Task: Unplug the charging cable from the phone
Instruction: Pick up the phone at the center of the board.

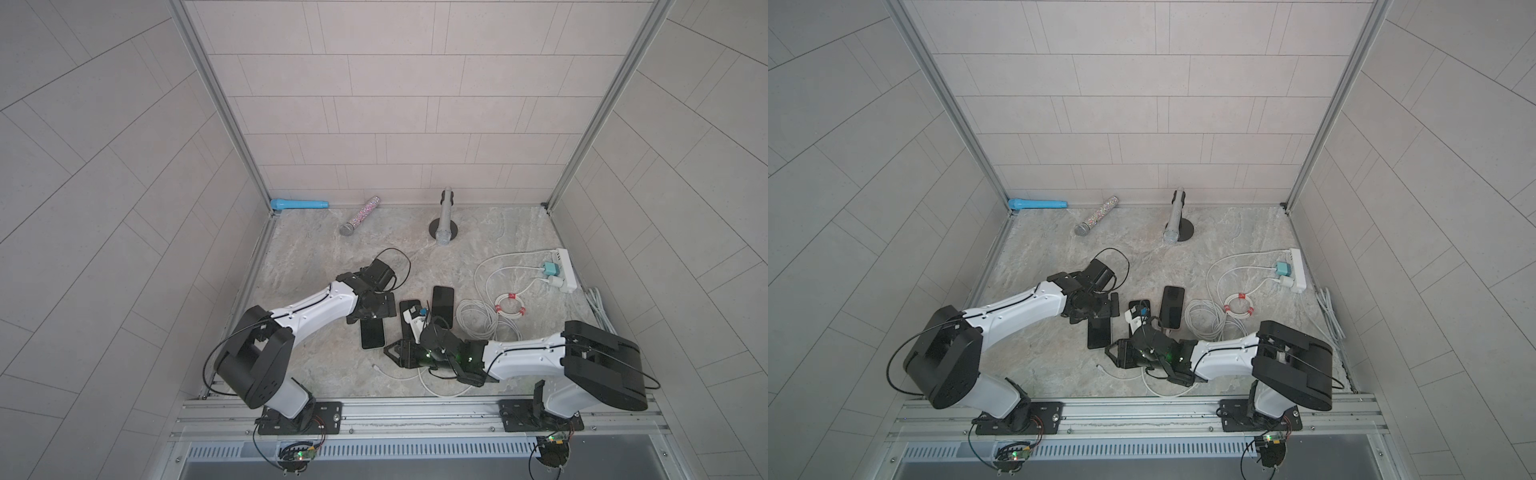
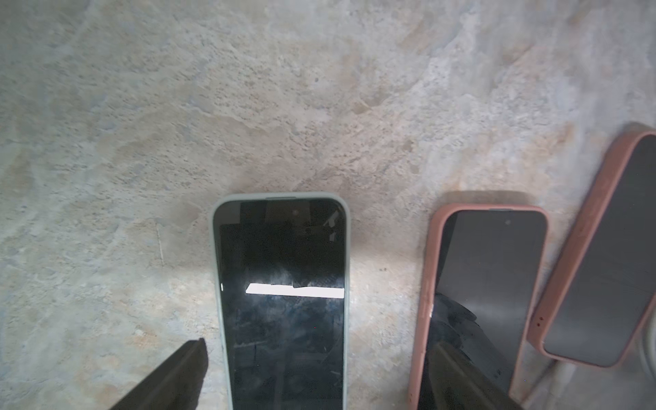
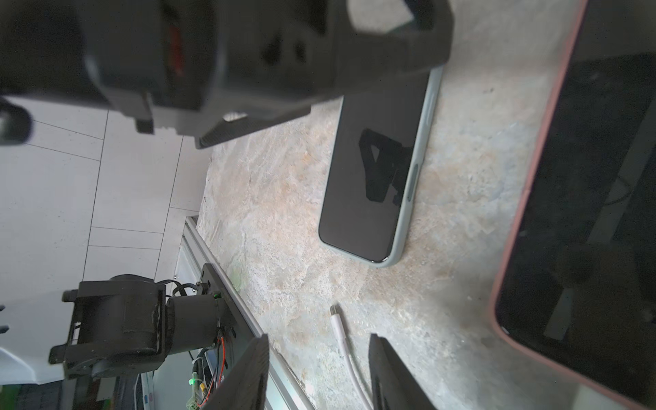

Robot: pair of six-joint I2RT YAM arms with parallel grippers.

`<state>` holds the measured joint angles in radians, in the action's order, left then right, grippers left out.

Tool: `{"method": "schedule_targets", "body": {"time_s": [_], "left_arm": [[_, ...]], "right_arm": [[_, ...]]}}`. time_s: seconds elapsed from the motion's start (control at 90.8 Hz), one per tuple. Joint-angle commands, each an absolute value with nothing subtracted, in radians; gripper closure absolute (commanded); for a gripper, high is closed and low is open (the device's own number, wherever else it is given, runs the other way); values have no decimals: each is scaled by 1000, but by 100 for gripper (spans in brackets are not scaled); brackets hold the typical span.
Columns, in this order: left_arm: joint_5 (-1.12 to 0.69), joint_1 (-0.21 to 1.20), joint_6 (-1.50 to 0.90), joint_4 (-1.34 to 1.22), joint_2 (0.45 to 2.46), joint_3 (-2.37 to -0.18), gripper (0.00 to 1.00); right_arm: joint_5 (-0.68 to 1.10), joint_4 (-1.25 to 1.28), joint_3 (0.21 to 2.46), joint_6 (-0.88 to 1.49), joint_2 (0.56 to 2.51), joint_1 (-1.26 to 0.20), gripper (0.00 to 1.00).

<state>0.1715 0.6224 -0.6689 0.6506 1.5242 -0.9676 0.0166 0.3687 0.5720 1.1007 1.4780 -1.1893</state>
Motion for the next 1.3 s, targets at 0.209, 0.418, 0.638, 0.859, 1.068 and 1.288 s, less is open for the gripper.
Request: {"method": "schedule_targets", "body": {"time_s": [0.209,0.418,0.638,0.859,1.068,1.288], "left_arm": [[66,670,-681,668,1494,-1031,0],[59,736,-704,668,1544,-1084,0],[61,795,-719,669,1637,-1144,0],[55,820,-719,670,1735,-1201,0],[67,828,-747,681,1814,-1244,0],[94,836,-747,709,1881,-1285,0]], "right_arm": [[-110,90,537,1016,1246,-1182,30],[-138,-7,485,998,1090,-1149,0],[-156,-111,423,988,901,-1098,0],[-145,-216,385,980,746,-1041,0],[-125,-260,354,983,655,-1009,0],[-117,-265,338,989,629,-1002,0]]}}
